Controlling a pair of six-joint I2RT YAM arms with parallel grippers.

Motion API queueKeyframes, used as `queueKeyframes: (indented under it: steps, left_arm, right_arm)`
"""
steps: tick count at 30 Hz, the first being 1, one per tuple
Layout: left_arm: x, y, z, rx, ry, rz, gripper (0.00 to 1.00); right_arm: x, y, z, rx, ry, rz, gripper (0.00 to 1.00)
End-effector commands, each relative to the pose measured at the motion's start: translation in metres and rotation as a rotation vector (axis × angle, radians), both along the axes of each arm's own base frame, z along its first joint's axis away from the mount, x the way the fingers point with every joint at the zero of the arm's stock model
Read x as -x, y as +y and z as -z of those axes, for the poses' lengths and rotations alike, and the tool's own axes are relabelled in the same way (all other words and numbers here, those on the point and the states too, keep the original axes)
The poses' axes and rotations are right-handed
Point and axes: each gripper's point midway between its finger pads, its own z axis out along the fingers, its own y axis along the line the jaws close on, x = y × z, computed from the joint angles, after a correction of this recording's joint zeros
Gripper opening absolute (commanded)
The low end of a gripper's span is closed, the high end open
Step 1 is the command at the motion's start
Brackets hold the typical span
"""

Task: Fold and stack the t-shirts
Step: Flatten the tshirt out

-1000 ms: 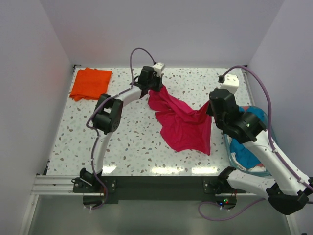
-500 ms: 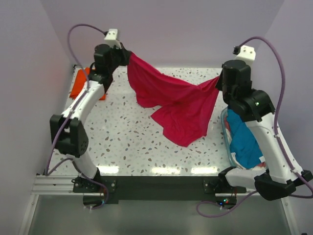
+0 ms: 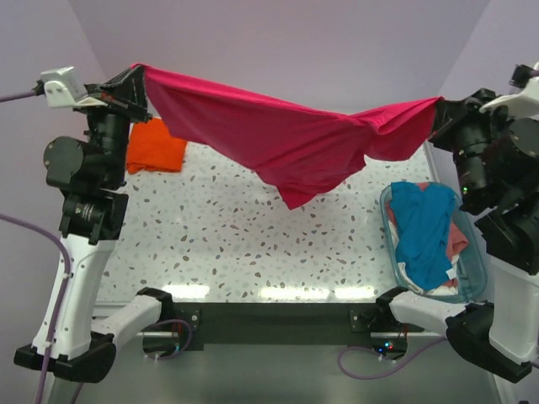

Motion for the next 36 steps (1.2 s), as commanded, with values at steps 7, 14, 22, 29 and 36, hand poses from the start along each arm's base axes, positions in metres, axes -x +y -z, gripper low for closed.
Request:
queueKeyframes:
  steps: [7, 14, 22, 29, 36]
  left_arm:
    - [-0.029, 0.017, 0.02, 0.043, 0.117, -0.117, 0.0]
    - [-0.11, 0.003, 0.067, 0.001, 0.19, -0.111, 0.0]
    - [-0.234, -0.004, 0.084, -0.013, 0.229, 0.002, 0.0]
    - [-0.239, 0.008, -0.003, -0.011, 0.051, 0.045, 0.0]
    - [-0.217, 0.029, 0.022, 0.014, 0.074, 0.028, 0.0]
  right_arm:
    - [-0.033, 0.035, -0.03, 0.108, -0.065, -0.13, 0.0]
    - [-0.157, 0.098, 0.023, 0.268, 0.005, -0.23, 0.0]
    - [-0.279, 0.081, 0.037, 0.093, 0.009, -0.249, 0.0]
    - [-0.223, 0.046, -0.062, 0.068, -0.299, -0.122, 0.0]
    - [-0.204, 0.04, -0.043, 0.109, -0.227, -0.115, 0.0]
